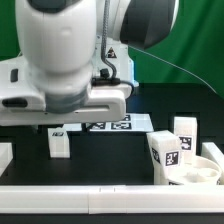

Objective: Assemble stool

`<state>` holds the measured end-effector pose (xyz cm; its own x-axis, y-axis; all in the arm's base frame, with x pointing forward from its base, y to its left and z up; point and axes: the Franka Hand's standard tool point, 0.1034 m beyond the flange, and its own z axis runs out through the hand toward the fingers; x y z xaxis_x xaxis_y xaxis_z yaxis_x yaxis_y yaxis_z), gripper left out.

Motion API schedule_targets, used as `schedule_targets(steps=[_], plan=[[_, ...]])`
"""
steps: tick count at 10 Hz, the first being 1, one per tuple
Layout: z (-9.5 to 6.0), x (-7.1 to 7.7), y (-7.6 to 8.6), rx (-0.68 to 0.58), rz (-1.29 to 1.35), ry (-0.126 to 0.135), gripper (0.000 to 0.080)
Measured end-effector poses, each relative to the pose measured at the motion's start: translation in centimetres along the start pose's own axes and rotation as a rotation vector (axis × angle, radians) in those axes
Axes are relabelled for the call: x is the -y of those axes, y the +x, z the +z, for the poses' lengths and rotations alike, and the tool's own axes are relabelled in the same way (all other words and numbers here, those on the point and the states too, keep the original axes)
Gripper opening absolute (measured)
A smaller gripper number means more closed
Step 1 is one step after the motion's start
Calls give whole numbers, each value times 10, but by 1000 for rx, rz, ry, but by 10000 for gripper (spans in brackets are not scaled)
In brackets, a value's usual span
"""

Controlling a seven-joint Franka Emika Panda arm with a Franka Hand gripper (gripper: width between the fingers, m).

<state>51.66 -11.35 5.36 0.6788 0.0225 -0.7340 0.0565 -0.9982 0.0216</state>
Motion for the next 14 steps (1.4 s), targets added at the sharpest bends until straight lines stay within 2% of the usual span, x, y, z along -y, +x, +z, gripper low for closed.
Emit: schedule_targets(steps=[2,7,10,13,14], plan=[[11,0,4,104,15,15,648],[15,-5,5,106,21,21,648],[39,-3,8,143,47,31,648],[42,-5,7,146,54,32,648],[42,-5,7,146,54,33,513]])
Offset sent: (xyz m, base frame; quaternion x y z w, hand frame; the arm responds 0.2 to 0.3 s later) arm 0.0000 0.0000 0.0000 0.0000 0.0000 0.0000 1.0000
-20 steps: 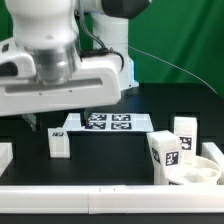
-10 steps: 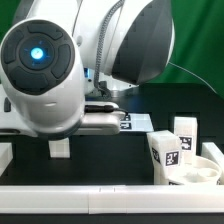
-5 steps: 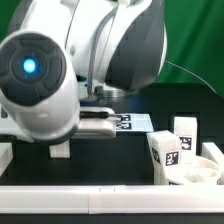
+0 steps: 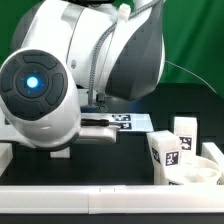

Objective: Assemble stool

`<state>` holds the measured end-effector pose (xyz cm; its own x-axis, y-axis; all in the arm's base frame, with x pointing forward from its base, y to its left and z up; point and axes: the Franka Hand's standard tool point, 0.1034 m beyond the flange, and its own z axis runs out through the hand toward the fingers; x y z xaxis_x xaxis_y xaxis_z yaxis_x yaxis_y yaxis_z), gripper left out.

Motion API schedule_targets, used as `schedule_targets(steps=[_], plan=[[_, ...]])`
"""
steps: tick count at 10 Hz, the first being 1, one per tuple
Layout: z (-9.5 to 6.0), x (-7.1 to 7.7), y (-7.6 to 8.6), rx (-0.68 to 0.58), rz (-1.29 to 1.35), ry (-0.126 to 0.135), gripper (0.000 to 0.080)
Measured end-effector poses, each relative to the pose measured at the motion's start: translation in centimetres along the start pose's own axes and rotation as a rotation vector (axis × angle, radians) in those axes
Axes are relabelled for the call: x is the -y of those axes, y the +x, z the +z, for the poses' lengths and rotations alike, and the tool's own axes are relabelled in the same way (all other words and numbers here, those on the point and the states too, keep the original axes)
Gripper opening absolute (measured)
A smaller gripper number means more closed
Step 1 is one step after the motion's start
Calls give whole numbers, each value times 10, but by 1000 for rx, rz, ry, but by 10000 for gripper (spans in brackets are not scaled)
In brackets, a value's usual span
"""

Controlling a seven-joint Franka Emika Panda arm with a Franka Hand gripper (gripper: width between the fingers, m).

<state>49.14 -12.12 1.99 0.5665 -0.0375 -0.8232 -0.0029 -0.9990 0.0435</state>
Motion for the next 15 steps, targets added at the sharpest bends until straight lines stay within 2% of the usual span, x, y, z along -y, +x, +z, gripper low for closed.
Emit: schedule_targets(steps=[1,2,3,8,9,10,12,13,14,15], plan=[[0,0,0,0,1,1,513],[0,-1,0,0,1,1,373],[0,-1,0,1,1,2,324],[0,-3,-1,1,3,4,324],[-5,-2,-2,-5,2,-2,324],[-28,5,-10,-43,-9,-21,324],[-72,18,-35,-124,-9,-18,324],[-90,21,-46,-156,-16,-29,324],[-87,19,-50,-141,-19,-57,324],[-86,18,-42,-163,-20,-63,324]])
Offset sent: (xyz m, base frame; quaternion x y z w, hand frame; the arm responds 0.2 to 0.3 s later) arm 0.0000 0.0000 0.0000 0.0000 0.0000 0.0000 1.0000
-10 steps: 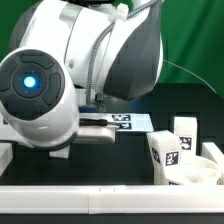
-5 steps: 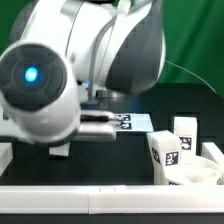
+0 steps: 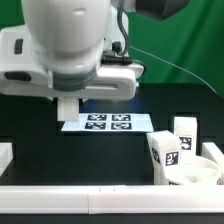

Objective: Assemble stool

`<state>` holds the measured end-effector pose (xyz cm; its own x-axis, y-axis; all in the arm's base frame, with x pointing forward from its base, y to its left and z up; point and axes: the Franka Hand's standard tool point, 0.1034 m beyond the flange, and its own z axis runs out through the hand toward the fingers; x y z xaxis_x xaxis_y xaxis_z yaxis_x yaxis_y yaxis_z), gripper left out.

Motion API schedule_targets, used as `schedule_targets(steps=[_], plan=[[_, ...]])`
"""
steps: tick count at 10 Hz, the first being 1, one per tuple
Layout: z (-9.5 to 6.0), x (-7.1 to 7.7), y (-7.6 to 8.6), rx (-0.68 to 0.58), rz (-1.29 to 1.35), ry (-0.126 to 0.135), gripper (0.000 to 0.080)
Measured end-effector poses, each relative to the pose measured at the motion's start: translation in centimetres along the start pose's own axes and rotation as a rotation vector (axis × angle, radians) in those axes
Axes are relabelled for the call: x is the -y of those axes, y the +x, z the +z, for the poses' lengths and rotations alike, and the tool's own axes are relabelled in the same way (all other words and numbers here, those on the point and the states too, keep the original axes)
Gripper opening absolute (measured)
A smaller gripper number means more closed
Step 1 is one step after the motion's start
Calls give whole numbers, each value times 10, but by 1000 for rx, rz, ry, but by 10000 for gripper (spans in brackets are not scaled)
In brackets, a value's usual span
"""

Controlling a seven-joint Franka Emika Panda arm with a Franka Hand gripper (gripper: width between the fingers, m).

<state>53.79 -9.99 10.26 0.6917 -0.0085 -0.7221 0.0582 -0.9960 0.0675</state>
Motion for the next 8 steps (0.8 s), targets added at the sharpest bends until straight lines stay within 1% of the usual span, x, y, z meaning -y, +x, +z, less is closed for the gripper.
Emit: schedule_targets(steps=[1,2,3,4,5,6,7,8], plan=[[-8,-2,7,-83,-3,-10,325],[-14,-1,7,-170,-3,-15,325],[-26,8,-2,-218,2,-8,325],[-48,16,-10,-264,-6,12,325],[-78,26,-16,-357,8,38,325],[-99,39,-26,-435,16,33,325],[-93,43,-30,-438,13,36,325],[-96,40,-22,-504,15,31,325]])
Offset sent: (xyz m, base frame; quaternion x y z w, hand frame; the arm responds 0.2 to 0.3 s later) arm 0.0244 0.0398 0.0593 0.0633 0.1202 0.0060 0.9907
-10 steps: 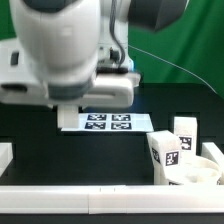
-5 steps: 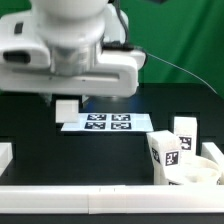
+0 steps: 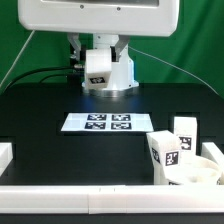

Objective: Assemble stool

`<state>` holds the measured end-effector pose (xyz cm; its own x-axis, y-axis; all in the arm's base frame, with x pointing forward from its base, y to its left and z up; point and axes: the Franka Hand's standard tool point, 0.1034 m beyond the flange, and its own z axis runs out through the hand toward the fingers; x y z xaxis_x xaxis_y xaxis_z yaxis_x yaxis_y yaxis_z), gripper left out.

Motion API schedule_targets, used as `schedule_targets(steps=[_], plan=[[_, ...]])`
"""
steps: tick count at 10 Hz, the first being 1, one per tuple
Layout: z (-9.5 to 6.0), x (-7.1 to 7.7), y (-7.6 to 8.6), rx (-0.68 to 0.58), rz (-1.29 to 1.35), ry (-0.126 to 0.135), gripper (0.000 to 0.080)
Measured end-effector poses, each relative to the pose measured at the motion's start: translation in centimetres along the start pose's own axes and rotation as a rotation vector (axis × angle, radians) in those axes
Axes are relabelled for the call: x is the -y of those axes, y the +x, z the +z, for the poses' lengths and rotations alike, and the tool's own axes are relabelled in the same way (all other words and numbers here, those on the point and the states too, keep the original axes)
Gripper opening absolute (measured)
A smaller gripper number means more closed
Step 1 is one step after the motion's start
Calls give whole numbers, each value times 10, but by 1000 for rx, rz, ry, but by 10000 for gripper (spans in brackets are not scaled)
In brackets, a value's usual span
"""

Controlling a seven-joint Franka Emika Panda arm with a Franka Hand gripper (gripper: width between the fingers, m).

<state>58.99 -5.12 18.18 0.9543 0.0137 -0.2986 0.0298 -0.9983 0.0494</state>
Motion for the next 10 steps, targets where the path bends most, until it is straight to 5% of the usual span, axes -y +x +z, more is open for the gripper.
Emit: schedule_targets(steps=[2,4,6,7,8,10], plan=[[-5,3,6,-146,-3,-3,325],[-26,49,24,-361,15,-19,325],[-46,98,41,-570,104,-3,325],[-36,101,43,-651,154,54,325],[-32,94,42,-684,162,50,325],[-31,109,43,-805,122,45,325]])
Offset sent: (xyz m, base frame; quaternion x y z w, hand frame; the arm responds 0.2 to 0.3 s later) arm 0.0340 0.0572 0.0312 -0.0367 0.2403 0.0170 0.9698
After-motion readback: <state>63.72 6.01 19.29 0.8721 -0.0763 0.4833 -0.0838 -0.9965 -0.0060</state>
